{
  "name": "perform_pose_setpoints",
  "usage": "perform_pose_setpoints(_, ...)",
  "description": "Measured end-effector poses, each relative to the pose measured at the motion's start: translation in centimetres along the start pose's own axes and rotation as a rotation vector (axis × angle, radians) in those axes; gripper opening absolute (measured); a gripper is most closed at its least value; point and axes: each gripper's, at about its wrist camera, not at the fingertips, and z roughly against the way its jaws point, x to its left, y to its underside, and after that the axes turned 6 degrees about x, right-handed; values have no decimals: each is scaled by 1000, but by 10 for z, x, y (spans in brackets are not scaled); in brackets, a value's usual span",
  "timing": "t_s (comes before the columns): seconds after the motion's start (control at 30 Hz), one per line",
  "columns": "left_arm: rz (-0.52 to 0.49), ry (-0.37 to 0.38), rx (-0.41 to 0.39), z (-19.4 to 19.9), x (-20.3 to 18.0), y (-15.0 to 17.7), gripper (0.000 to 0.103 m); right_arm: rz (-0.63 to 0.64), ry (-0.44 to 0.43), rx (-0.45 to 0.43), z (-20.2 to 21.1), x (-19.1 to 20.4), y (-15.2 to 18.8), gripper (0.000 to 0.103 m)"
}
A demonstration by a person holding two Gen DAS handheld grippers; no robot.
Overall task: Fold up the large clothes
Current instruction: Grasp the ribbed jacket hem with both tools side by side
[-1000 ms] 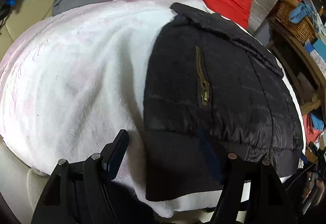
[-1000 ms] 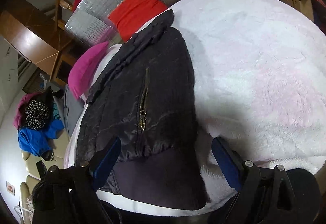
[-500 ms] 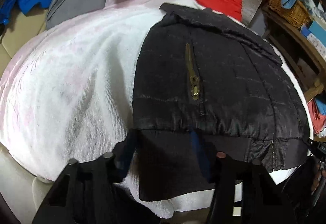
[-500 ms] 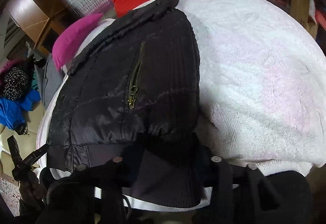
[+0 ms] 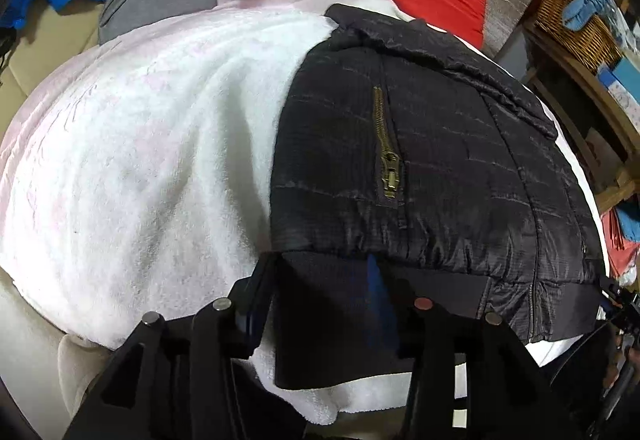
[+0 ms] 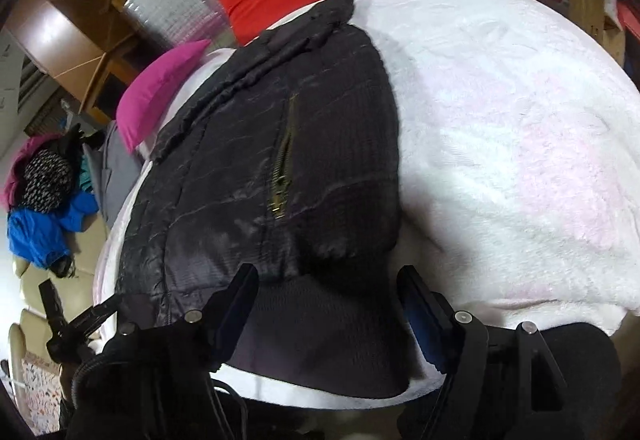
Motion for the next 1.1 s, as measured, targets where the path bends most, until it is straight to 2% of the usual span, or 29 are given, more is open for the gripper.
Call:
perform_pose_setpoints(0.03,-13,-27,9,-3,-3,0,48,9,22,11,-2,2,0,44)
perform_pose_setpoints(0.07,-21,-40,17,-5,-4,1,45,17,54,17,-4,2,0,34)
perform_pose_setpoints(0.1,-30,-61,21,-6,-6,0,31,18,57,20,-3,1,-1,25)
perform_pose_setpoints(0.13,-32,-88,28,-8,-7,0,24,12,51,25,-2,-1,-2,18)
perform_pose_setpoints(0.2,-10,-85,34,-5,-4,-2,13,24,48,24,4,-2,-3,13)
perform_pose_setpoints(0.3,24,-60,13,10,-2,-2,9,85,52,1,22,12,-10,10)
perform_pose_setpoints(0.4,2,-44,-70,48,-16,0,8,139,51,-57,49,32,-18,9)
perform_pose_setpoints(0.47,-20,-40,-103,63,-24,4,8,153,46,-87,61,39,-19,9)
perform_pose_setpoints(0.53,-29,-46,-92,58,-25,8,8,136,43,-80,59,33,-17,9)
perform_pose_setpoints(0.6,-12,-50,-50,42,-19,9,9,68,-10,-46,43,15,-15,10)
perform_pose_setpoints(0.7,37,-74,38,10,-6,11,12,-21,-60,-1,20,-8,-11,17)
perform_pose_setpoints(0.77,42,-73,50,5,-2,12,13,-45,-73,-6,13,-14,-11,33)
perform_pose_setpoints(0.83,35,-94,52,4,-5,11,21,-56,-86,-28,11,-18,-10,65)
perform_pose_setpoints(0.9,16,-135,58,0,-9,9,34,-51,-98,-25,8,-16,-10,67)
perform_pose_setpoints(1.07,-8,-164,51,-6,-21,4,34,-34,-104,2,-6,-7,-14,66)
perform_pose_setpoints(1.1,-13,-168,49,-5,-22,5,34,-33,-103,4,-8,-6,-15,63)
